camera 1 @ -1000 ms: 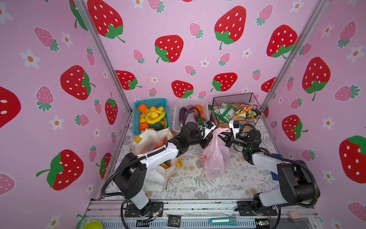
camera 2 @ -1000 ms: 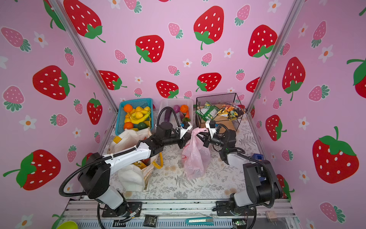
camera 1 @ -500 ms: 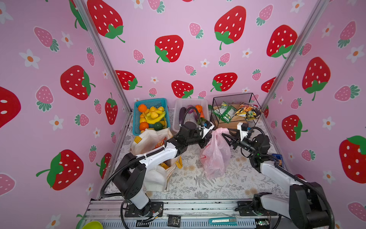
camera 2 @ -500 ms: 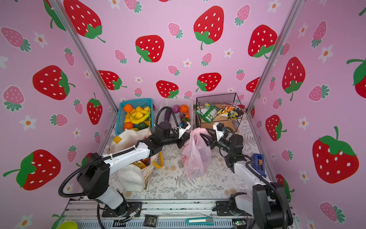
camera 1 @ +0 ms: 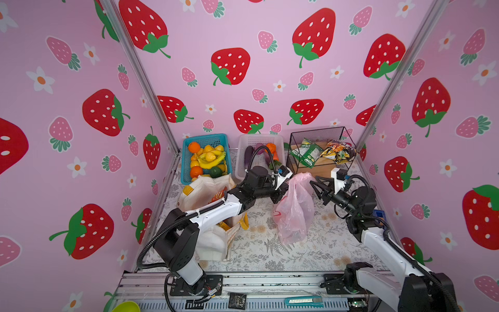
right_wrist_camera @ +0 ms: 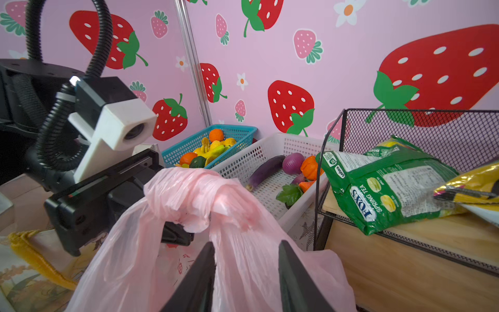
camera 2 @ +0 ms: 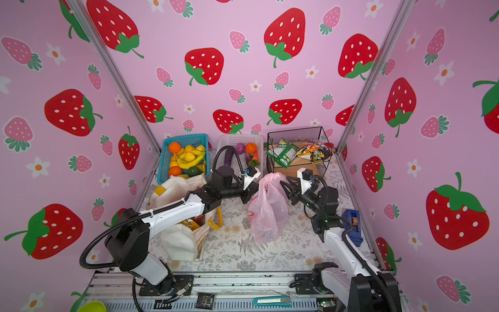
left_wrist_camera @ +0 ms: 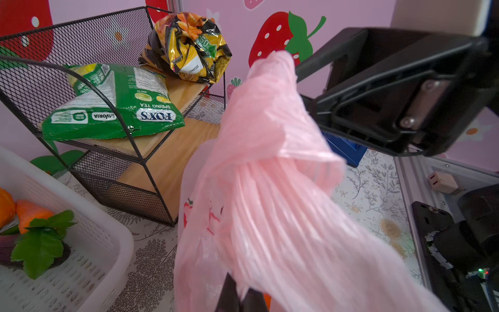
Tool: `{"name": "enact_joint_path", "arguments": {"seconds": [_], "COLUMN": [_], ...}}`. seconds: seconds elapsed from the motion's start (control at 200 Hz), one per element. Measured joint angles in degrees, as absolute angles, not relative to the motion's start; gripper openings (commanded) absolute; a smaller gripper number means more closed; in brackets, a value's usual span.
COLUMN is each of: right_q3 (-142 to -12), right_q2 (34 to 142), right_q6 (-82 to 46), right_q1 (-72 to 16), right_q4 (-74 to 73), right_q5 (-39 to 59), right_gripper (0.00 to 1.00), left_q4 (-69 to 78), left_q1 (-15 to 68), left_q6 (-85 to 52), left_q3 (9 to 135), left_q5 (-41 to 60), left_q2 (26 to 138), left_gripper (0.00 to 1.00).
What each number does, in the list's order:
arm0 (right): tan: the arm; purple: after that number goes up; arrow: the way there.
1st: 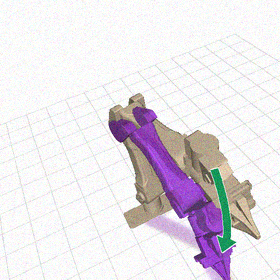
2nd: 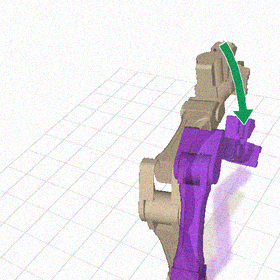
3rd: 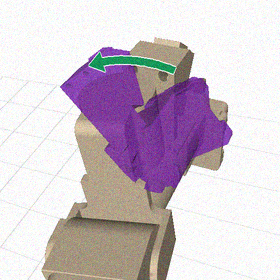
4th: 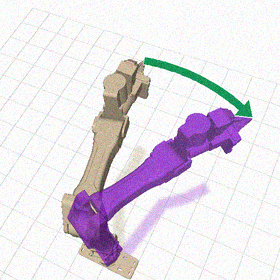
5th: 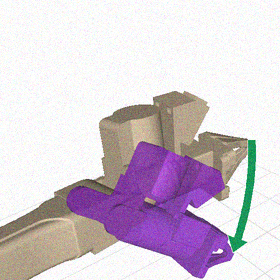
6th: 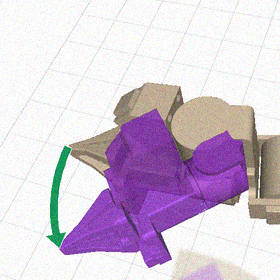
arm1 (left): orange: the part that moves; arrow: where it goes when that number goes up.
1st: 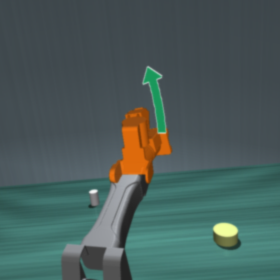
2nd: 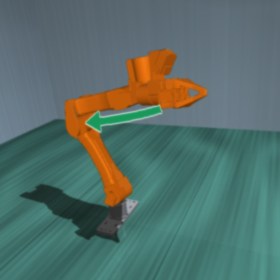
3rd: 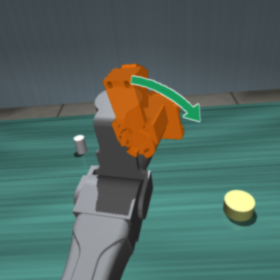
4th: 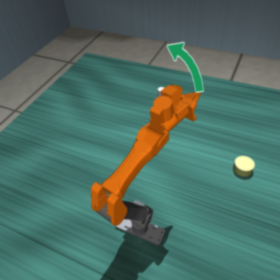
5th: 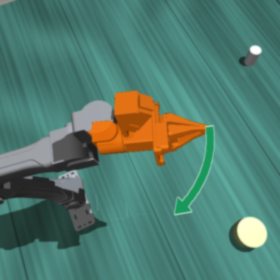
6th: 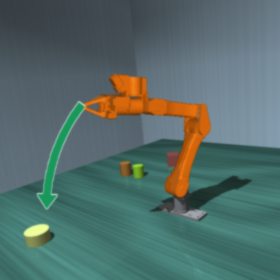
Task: Place the mixed food into the grocery bags and tie them
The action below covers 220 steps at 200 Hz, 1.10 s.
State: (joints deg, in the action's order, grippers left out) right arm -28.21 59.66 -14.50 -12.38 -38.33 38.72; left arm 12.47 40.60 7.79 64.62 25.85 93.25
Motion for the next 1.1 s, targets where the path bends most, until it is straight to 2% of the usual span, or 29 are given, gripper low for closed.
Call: {"name": "enact_joint_path", "arguments": {"seconds": [0.56,0.725,0.78,0.8,0.895,1.101], "right_q3": [-30.6,-30.6,-30.7,-30.7,-32.4,-39.7], "right_q2": [64.9,64.5,63.9,63.7,63.4,64.6], "right_q6": [-13.2,-9.9,-7.7,-6.9,-1.1,8.7], "right_q1": [-13.0,-13.0,-13.0,-13.0,-12.8,-10.9], "right_q4": [-38.5,-38.2,-37.5,-37.1,-33.7,-26.0], "right_q5": [37.1,34.1,33.5,33.4,34.7,42.3], "right_gripper": [0.40,0.51,0.59,0.65,0.77,0.82], "left_q4": [4.7,2.5,2.1,2.0,1.7,1.3], "left_q1": [40.1,39.7,39.6,39.5,39.5,39.5], "left_q6": [8.9,9.0,9.0,9.0,9.1,9.1], "left_q3": [73.6,75.3,75.3,75.3,75.3,75.7], "left_q5": [32.7,34.3,34.6,34.7,34.9,35.2], "left_q2": [98.0,99.2,99.2,99.2,99.2,99.2], "left_gripper": [0.00,0.00,0.00,0.00,0.00,0.00]}}
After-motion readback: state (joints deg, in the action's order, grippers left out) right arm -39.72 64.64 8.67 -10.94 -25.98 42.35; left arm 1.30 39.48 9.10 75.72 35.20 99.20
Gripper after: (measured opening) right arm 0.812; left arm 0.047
